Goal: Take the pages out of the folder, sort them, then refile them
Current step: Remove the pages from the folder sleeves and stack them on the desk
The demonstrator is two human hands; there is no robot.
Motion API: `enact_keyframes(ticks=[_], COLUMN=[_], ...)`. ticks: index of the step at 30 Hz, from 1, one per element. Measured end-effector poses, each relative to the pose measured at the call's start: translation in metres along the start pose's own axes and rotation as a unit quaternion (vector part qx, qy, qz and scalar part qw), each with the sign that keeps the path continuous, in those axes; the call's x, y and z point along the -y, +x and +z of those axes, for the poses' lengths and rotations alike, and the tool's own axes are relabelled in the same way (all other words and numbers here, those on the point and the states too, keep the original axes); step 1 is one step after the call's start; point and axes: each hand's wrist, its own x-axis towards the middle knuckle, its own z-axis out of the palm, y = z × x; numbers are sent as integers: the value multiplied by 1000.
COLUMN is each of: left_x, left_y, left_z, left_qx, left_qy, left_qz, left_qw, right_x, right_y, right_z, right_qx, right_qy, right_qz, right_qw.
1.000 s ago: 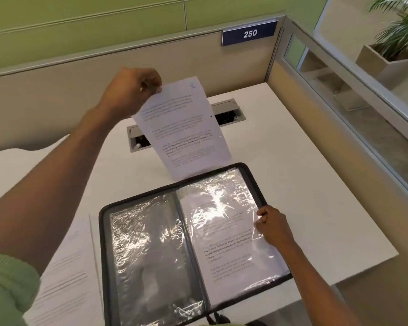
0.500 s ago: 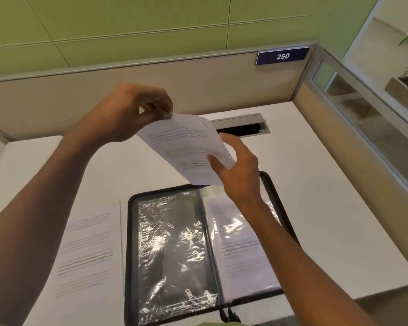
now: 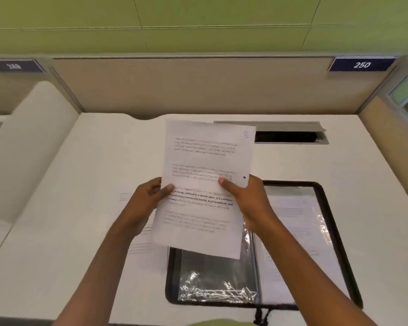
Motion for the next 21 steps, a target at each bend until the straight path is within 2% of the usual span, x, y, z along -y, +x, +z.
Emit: enact_keyframes(ticks=[3,7,10,15,18,21], left_x=[29,76,104,127,136,143], left_y=[-16,-36,-48,-49,-37,-26], left_z=[-17,-69,-111,-153,-166,-171], left_qx=[-85,-202,-259,-312,-332,-329], left_qy=[-56,-68,6,231,276,279], left_qz=[-43,-106,-117,-65,-32,-17], left_qw=[994,971,959,919,901,902], right_x=[-29,-72,-102,-141,-161,-177], right_y=[9,16,19,24,36,48], right_z=[22,70,107,155,172,178], right_qx=[18,2,34,102,108,108], right_qy=[-38,-170,-255,-366,-452,-491], right_qz=[36,33,13,-63,-87,-70], right_qw=[998,985,966,923,881,862])
